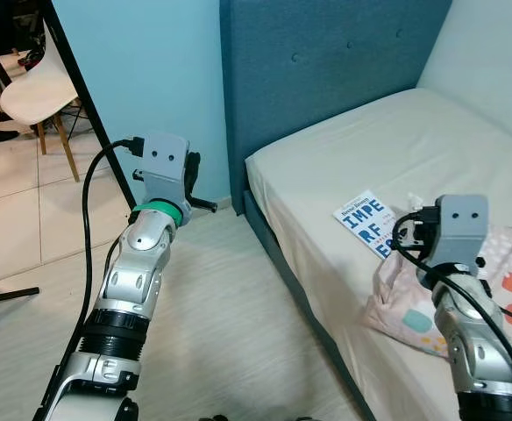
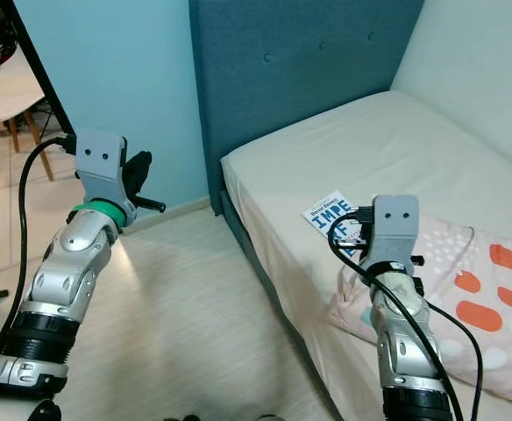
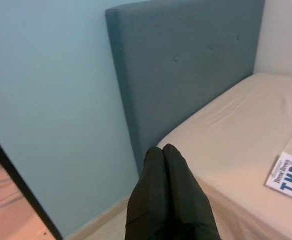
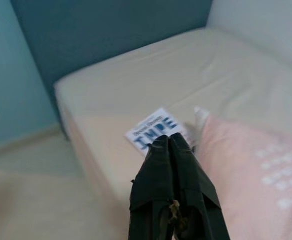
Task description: Clean up the room
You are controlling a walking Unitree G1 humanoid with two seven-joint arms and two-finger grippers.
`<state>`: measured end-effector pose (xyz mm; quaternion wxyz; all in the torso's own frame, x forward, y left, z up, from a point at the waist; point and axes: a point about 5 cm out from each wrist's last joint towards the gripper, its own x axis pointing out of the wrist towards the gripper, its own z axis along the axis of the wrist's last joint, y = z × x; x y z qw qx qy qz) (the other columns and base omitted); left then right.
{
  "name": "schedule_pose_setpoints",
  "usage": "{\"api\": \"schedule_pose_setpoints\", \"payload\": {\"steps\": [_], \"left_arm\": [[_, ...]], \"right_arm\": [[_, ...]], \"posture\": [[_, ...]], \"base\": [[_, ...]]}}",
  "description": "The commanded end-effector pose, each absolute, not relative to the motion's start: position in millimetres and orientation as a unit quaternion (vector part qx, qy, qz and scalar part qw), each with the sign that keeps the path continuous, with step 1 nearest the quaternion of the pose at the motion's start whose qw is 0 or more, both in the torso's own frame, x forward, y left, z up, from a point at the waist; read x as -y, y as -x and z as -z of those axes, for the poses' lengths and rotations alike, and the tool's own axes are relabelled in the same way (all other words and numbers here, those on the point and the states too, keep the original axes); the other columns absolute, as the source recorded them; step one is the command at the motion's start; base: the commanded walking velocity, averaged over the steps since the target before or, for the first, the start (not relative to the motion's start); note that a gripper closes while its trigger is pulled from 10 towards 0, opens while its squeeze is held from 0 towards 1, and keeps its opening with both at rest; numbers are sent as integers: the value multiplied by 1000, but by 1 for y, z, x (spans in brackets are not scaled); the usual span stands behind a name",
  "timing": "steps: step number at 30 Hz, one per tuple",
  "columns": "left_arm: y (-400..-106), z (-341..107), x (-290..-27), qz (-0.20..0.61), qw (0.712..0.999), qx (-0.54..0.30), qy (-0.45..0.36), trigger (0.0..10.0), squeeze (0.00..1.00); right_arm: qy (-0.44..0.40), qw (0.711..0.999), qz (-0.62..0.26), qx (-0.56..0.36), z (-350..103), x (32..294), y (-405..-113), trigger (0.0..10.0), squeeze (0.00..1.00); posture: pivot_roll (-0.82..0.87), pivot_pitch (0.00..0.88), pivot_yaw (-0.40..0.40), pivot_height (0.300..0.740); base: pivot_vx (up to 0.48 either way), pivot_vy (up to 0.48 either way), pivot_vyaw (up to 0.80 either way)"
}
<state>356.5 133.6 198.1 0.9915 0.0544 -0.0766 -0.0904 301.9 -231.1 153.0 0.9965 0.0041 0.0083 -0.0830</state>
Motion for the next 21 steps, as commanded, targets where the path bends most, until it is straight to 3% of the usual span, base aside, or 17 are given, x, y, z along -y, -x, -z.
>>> {"api": "schedule_pose_setpoints", "payload": {"steps": [1, 6, 11, 16, 21], "left_arm": [[-354, -187, -134, 94, 993, 55, -44, 10000, 0], [-343, -161, -140, 94, 995, 9, -36, 10000, 0], [-309, -84, -154, 101, 986, -96, -92, 10000, 0], [-298, -64, -157, 93, 983, -124, -94, 10000, 0], [-287, -47, -153, 90, 982, -147, -78, 10000, 0]], "right_arm": [[-48, 997, 67, 2, -160, 221, -307, 10000, 0], [-74, 997, 30, 22, -165, 193, -318, 10000, 0], [-99, 993, -48, -36, -123, 153, -319, 10000, 0], [-109, 992, -44, -47, -105, 151, -313, 10000, 0], [-122, 983, -73, -119, -65, 149, -299, 10000, 0]], "posture": [[-80, 33, 65, 740], [-58, 27, 51, 740], [-19, 18, 13, 740], [-13, 9, 1, 740], [-12, 0, -10, 740]], "base": [[0, 0, 0], [0, 0, 0], [0, 0, 0], [0, 0, 0], [0, 0, 0]]}}
